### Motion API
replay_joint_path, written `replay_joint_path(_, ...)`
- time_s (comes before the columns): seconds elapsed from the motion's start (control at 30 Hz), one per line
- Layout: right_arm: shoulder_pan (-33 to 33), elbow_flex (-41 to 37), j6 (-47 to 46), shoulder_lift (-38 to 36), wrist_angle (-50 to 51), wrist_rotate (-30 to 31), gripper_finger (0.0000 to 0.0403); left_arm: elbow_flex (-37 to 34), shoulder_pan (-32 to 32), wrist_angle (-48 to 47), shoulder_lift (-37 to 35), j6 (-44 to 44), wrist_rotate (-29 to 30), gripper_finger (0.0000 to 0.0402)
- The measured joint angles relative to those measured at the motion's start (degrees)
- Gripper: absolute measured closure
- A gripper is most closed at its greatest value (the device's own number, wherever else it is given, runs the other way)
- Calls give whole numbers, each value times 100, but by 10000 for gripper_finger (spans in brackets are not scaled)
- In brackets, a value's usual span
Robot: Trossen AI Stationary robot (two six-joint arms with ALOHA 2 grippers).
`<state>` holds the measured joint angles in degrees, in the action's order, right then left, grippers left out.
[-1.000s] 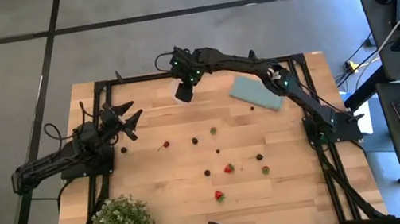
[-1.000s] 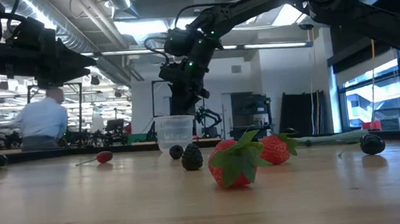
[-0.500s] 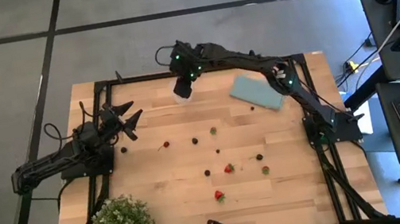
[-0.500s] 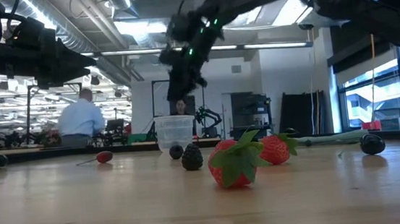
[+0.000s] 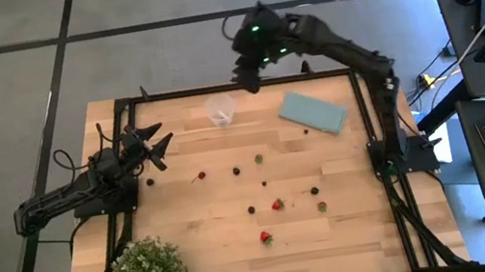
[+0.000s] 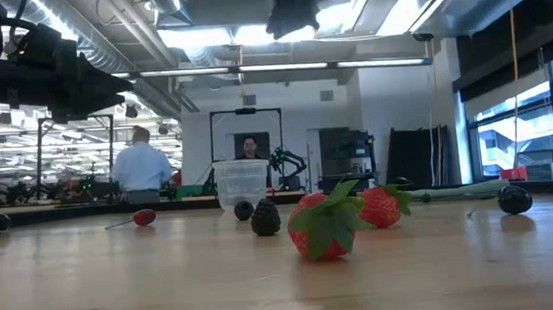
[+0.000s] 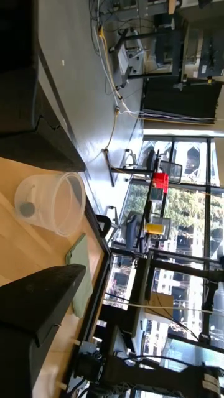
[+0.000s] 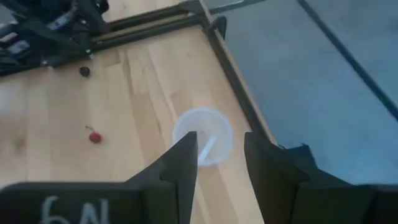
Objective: Pick and placing Produce into tupperware
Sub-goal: Put the top blueberry into the transparent container
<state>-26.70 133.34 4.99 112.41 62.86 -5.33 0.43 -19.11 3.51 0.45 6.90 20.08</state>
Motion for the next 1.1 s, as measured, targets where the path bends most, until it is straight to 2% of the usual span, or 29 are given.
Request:
replay_joint_path(0.13,-2,-116,-1,-631,200,160,267,1,1,-2,2,0,0,154)
replay_joint_path(0.23,-3,-470,-69,-1202,236,520,267,2,1,-2,1,-2,9,154)
replay_joint_path(0.4,-13,-1720,-460,-2501,-5,1097,267,2,0,0,0,-2,35,154)
replay_joint_path(0.6,97,-4472,-937,-4283,-1654,1381,267,2,0,-1,2,-3,35,154)
replay_joint_path(0.83,445,-8216,-767,-6230,-4910,1552,267,2,2,-1,1,-4,33,154)
replay_joint_path(0.97,600,-10089,-951,-6846,-6637,1534,267,0,1,0,2,-4,33,154)
replay_joint_path(1.1,668,-11514,-1317,-7065,-7824,1532,267,0,1,0,1,-3,32,154)
